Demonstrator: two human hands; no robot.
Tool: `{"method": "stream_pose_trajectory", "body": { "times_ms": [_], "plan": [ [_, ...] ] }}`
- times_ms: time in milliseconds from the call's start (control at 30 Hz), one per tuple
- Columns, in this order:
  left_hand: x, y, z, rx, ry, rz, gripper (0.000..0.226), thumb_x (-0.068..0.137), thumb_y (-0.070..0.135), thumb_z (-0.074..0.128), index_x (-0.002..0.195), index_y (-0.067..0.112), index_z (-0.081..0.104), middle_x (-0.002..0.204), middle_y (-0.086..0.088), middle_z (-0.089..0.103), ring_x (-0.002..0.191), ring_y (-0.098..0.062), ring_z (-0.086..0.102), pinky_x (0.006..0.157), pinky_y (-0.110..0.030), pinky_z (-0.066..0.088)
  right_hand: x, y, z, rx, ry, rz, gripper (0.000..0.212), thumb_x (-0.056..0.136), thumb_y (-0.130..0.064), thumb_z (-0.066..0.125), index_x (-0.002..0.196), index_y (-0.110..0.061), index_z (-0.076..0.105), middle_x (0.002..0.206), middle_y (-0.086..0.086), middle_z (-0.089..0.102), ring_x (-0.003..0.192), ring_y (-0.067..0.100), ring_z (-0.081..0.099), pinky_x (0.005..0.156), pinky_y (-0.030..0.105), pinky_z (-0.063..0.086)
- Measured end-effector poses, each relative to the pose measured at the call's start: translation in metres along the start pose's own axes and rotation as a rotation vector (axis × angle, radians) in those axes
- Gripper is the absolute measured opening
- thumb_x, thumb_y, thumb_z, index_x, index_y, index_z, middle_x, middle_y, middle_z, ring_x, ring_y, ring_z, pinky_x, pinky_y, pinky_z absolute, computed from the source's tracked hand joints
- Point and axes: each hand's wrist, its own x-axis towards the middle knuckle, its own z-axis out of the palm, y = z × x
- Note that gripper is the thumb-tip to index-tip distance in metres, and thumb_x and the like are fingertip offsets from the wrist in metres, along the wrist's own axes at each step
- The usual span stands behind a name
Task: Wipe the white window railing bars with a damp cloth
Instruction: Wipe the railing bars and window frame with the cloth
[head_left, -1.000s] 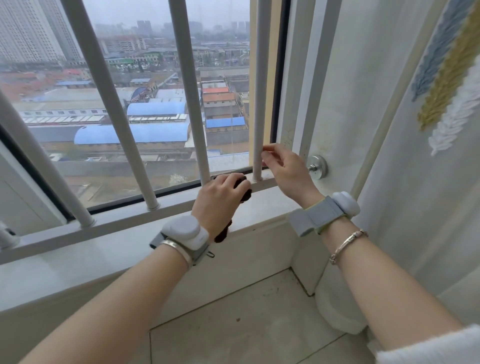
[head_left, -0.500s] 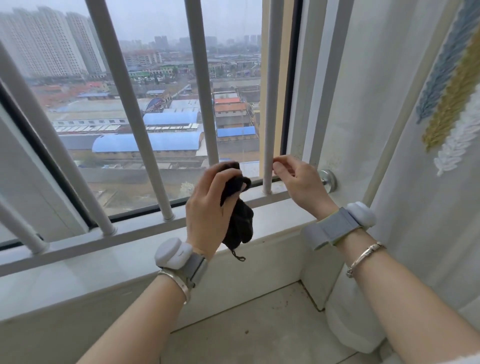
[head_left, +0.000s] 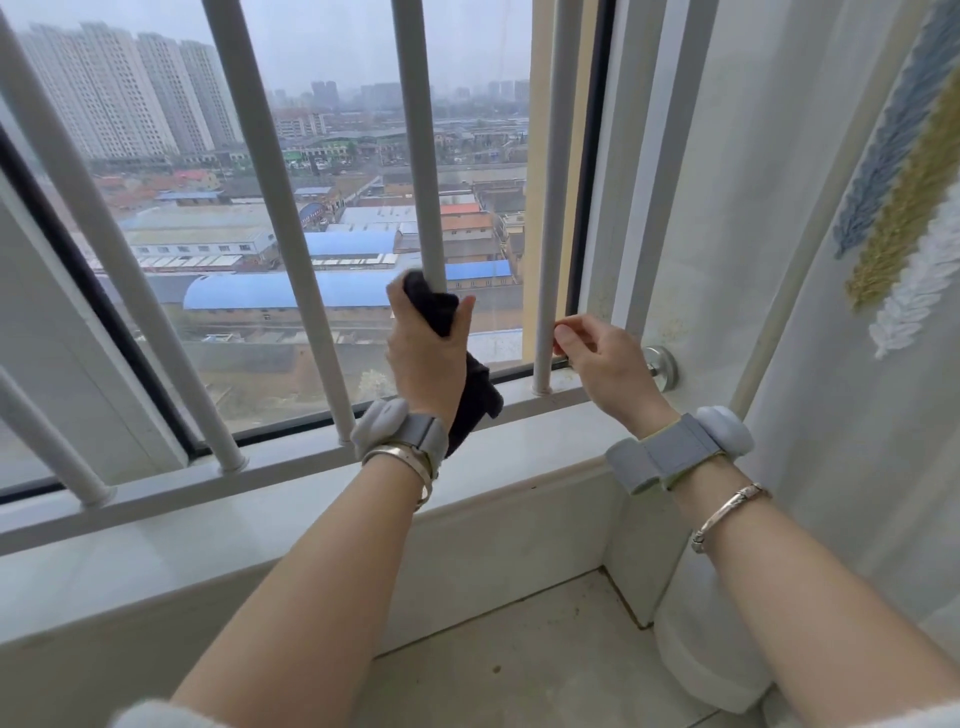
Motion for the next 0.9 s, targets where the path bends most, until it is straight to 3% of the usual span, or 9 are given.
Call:
{"method": "stream_pose_trajectory", "body": {
  "times_ms": [100, 200, 300, 433, 600, 667, 733, 833, 900],
  "plan": [
    [-0.018, -0.023, -0.002, 0.189, -0.142, -0.111, 0.053, 0.084, 0.03, 0.063, 0.125, 0.006, 0.039, 0.096, -0.018, 0.063, 0.089, -0.038, 0.059, 0.075, -0.042, 0.047, -0.001, 0.001, 0.002, 0.021, 0.011, 0.012, 0.022, 0.097, -0.024, 0.048, 0.106, -0.011, 0.063, 0.096, 0.002, 0.067, 0.092, 0.018, 0.063, 0.088, 0.04, 0.05],
    [-0.02, -0.028, -0.011, 0.188, -0.25, -0.117, 0.046, 0.084, 0.028, 0.065, 0.118, 0.008, 0.041, 0.092, -0.011, 0.062, 0.088, -0.033, 0.059, 0.075, -0.037, 0.047, -0.006, 0.0, 0.005, 0.048, 0.029, 0.02, 0.022, 0.098, -0.023, 0.047, 0.108, -0.011, 0.062, 0.1, 0.001, 0.066, 0.095, 0.018, 0.063, 0.09, 0.039, 0.05],
    [-0.001, -0.003, -0.018, 0.052, -0.189, -0.02, 0.043, 0.08, 0.027, 0.07, 0.109, 0.007, 0.045, 0.085, 0.0, 0.057, 0.08, -0.021, 0.055, 0.069, -0.025, 0.043, -0.007, -0.004, 0.005, 0.048, 0.017, 0.032, 0.023, 0.097, -0.024, 0.047, 0.11, -0.011, 0.061, 0.101, 0.002, 0.067, 0.095, 0.018, 0.063, 0.09, 0.039, 0.05],
    [0.038, 0.037, -0.015, -0.08, -0.029, 0.109, 0.049, 0.078, 0.03, 0.071, 0.109, 0.003, 0.043, 0.083, -0.003, 0.058, 0.078, -0.025, 0.058, 0.072, -0.033, 0.048, -0.001, -0.003, 0.003, 0.04, 0.01, 0.032, 0.024, 0.097, -0.024, 0.047, 0.107, -0.01, 0.063, 0.097, 0.004, 0.068, 0.093, 0.019, 0.063, 0.088, 0.04, 0.05],
    [-0.009, -0.014, -0.014, 0.052, -0.218, -0.011, 0.057, 0.08, 0.035, 0.069, 0.118, 0.005, 0.039, 0.091, -0.006, 0.059, 0.087, -0.032, 0.06, 0.075, -0.037, 0.048, -0.001, 0.001, 0.006, 0.049, 0.039, 0.009, 0.021, 0.098, -0.023, 0.046, 0.104, -0.01, 0.062, 0.097, 0.005, 0.068, 0.091, 0.019, 0.064, 0.087, 0.04, 0.051],
    [-0.03, -0.036, -0.016, 0.115, -0.343, 0.006, 0.068, 0.081, 0.043, 0.063, 0.127, 0.007, 0.029, 0.1, -0.008, 0.056, 0.092, -0.031, 0.058, 0.077, -0.037, 0.046, 0.001, 0.004, 0.008, 0.048, 0.057, 0.006, 0.02, 0.097, -0.023, 0.047, 0.102, -0.011, 0.062, 0.094, 0.003, 0.068, 0.089, 0.018, 0.064, 0.086, 0.04, 0.051],
    [-0.036, -0.044, -0.023, 0.163, -0.429, 0.066, 0.078, 0.087, 0.045, 0.053, 0.142, 0.015, 0.007, 0.121, -0.009, 0.046, 0.106, -0.025, 0.049, 0.087, -0.036, 0.04, 0.002, 0.004, 0.009, 0.04, 0.072, 0.001, 0.019, 0.097, -0.023, 0.048, 0.101, -0.011, 0.062, 0.092, 0.002, 0.067, 0.086, 0.017, 0.064, 0.084, 0.039, 0.052],
    [-0.039, -0.045, -0.037, 0.235, -0.616, 0.173, 0.092, 0.086, 0.014, 0.047, 0.14, 0.025, -0.026, 0.139, -0.01, 0.023, 0.119, -0.028, 0.037, 0.102, -0.039, 0.032, 0.004, 0.004, 0.011, 0.037, 0.081, 0.011, 0.018, 0.097, -0.022, 0.048, 0.101, -0.011, 0.062, 0.09, 0.002, 0.066, 0.085, 0.018, 0.063, 0.082, 0.036, 0.052],
    [-0.036, -0.046, -0.045, 0.278, -0.651, 0.245, 0.092, 0.088, 0.003, 0.046, 0.135, 0.028, -0.029, 0.142, -0.013, 0.024, 0.112, -0.034, 0.046, 0.095, -0.043, 0.04, 0.004, 0.003, 0.012, 0.038, 0.096, 0.013, 0.016, 0.097, -0.022, 0.048, 0.098, -0.013, 0.061, 0.087, 0.001, 0.065, 0.084, 0.018, 0.062, 0.08, 0.034, 0.052]
  ]
}}
